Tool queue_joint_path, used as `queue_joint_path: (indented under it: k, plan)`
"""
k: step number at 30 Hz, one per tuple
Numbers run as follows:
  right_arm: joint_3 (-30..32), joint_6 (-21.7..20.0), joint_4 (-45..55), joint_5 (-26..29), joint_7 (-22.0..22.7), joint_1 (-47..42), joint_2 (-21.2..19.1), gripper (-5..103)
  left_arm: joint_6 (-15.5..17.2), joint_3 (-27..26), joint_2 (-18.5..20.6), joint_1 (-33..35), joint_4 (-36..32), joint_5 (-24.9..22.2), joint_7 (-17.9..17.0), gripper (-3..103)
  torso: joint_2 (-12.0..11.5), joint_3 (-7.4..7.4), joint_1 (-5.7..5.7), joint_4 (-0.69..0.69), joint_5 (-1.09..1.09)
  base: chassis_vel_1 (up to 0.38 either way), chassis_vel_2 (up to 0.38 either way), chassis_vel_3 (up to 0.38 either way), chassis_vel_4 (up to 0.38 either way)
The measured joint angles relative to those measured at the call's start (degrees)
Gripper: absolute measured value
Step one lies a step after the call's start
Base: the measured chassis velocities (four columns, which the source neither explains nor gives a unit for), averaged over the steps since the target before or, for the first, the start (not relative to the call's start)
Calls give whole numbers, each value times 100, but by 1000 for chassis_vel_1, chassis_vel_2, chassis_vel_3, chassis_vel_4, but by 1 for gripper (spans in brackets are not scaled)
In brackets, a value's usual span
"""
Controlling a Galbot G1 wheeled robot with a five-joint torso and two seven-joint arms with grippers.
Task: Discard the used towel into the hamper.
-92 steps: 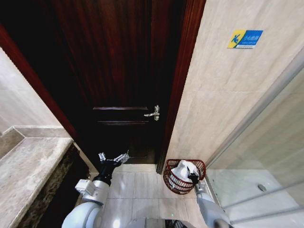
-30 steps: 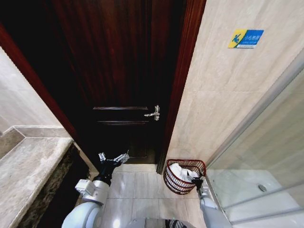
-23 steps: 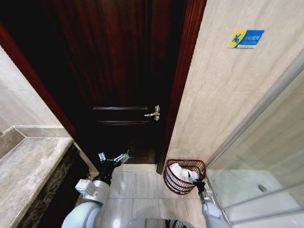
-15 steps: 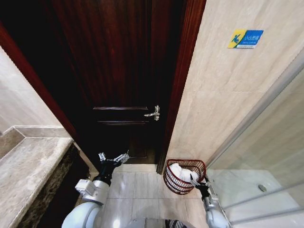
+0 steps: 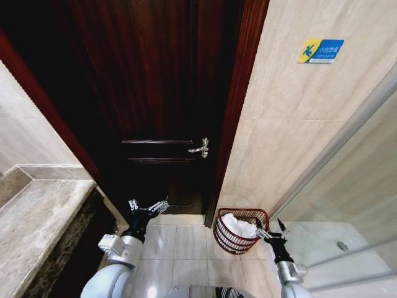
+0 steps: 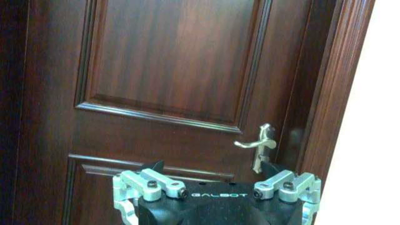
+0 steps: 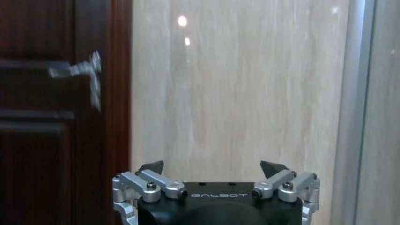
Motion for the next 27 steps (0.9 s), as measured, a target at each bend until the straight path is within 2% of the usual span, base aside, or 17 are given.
queue_joint_path:
  k: [8, 17, 22, 27]
  plan:
    - [-43, 30, 1263, 371, 43, -474, 133, 100, 0, 0, 0, 0, 0, 0, 0, 100, 0, 0, 1, 1, 0, 0, 0, 0, 0]
    - [-23, 280, 1858, 384, 190, -364, 204, 100, 0, 0, 0, 0, 0, 0, 0, 100, 0, 0, 1, 1, 1, 0, 0, 0, 0]
    - [-78, 71, 2356, 571, 79, -443, 210, 100, 0, 0, 0, 0, 0, 0, 0, 100, 0, 0, 1, 1, 0, 0, 0, 0, 0]
    - [-98, 39, 2608, 581, 49, -467, 236, 100, 0, 0, 0, 0, 0, 0, 0, 100, 0, 0, 1, 1, 0, 0, 0, 0, 0]
